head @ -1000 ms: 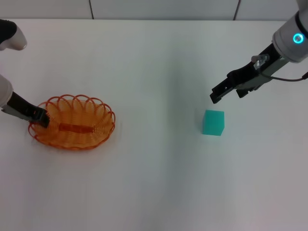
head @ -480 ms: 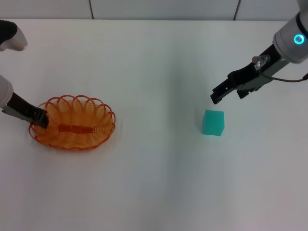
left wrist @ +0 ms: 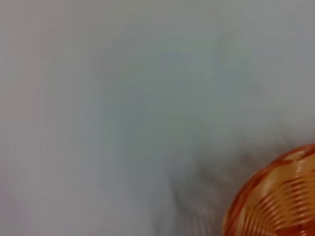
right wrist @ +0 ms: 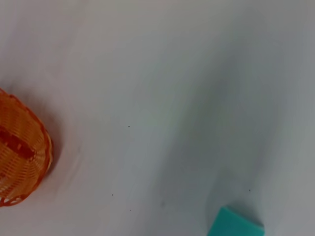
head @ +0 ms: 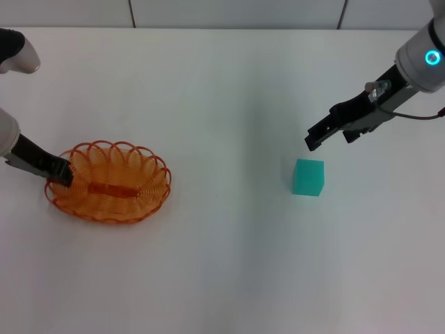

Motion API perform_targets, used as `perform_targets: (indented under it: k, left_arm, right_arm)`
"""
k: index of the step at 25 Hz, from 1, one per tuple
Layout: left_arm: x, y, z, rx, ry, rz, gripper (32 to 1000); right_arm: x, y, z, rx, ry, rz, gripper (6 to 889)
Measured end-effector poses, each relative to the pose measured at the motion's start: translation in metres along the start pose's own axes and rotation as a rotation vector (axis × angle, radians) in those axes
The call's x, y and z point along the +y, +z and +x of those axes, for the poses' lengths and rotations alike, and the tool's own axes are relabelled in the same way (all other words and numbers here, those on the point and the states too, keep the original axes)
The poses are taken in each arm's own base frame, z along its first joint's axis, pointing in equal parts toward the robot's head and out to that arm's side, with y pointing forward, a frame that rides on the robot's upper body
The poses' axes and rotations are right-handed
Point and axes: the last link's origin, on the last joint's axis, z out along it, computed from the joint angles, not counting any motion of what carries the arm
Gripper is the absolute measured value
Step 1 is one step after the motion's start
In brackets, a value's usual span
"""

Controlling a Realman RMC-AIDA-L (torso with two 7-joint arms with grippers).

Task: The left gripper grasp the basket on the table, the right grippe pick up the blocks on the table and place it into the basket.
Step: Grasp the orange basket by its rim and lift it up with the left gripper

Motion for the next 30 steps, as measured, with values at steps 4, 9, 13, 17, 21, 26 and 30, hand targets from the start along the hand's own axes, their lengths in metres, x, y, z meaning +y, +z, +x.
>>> perform_targets:
  k: [4, 9, 13, 17, 21, 26, 30]
  left_arm:
    - [0.000, 0.000, 0.000, 0.000, 0.001, -0.001, 210]
    - [0.001, -0.001, 0.001, 0.002, -0.001, -0.007, 194]
    - [0.000, -0.002, 0.001, 0.000, -0.002, -0.010, 189]
    - [0.001, -0.006, 0.003, 0.007, -0.001, -0.021, 178]
    - [0.003, -0.014, 0.006, 0.016, 0.003, -0.043, 160]
    - [0.008, -0.033, 0.011, 0.027, 0.006, -0.084, 137]
    - [0.015, -0.049, 0.015, 0.038, 0.006, -0.135, 118]
  right_arm:
    - [0.000, 0.000, 0.000, 0.000, 0.000, 0.000, 846]
    - [0.000, 0.000, 0.000, 0.000, -0.001, 0.000, 846]
    - [0.000, 0.000, 0.000, 0.000, -0.001, 0.000, 846]
    - [0.000, 0.000, 0.001, 0.000, -0.004, -0.001, 847]
    - [-0.003, 0.002, 0.004, 0.004, -0.001, -0.003, 847]
    - [-0.005, 0.002, 0.006, 0.003, 0.001, -0.002, 847]
    - [-0.008, 0.003, 0.006, -0.006, 0.001, -0.002, 846]
